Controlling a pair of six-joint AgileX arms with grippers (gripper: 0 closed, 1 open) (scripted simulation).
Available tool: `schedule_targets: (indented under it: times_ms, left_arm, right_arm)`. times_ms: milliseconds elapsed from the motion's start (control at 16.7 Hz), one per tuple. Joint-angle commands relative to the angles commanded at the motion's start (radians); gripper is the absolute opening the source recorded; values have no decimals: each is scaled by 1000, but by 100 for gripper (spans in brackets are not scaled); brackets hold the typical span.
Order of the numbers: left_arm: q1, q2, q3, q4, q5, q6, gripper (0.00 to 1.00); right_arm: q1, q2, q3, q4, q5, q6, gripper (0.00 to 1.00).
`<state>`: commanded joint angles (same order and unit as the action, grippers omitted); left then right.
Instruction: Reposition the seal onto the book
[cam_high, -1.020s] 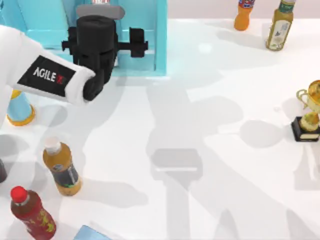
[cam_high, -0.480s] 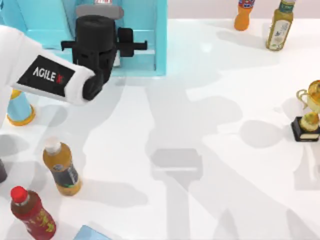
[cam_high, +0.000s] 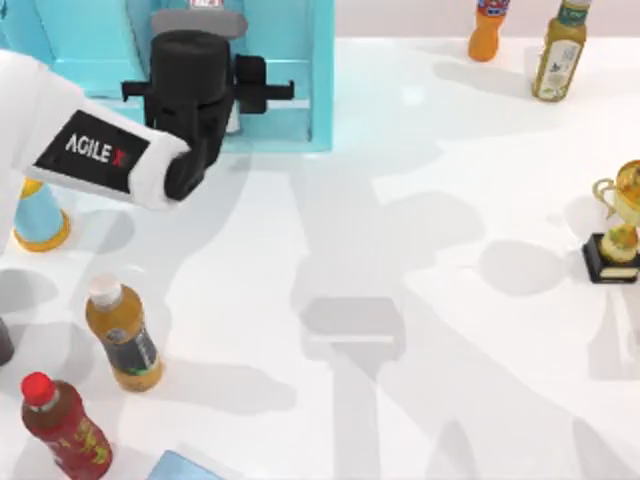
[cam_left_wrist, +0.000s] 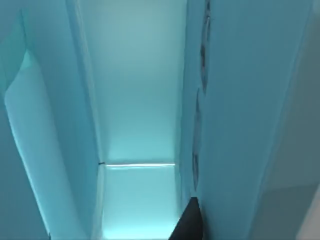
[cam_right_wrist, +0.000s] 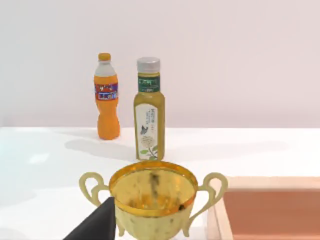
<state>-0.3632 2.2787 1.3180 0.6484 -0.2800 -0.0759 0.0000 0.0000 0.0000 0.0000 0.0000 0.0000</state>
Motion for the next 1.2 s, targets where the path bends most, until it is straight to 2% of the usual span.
schedule_targets:
  times_ms: [240,420,960,1200]
  left_arm:
    - [-9,-15,-6,-12,-4,0,0]
    - [-36,-115,-44,-88,-31,-10,0]
    - [-188,-765,-246,-508,-185,-65,0]
    - [-241,-950,-317,-654,-238,-84,0]
  right_arm:
    - [0,0,0,0,0,0,100]
    - [0,0,0,0,0,0,100]
    - [0,0,0,0,0,0,100]
    - [0,0,0,0,0,0,100]
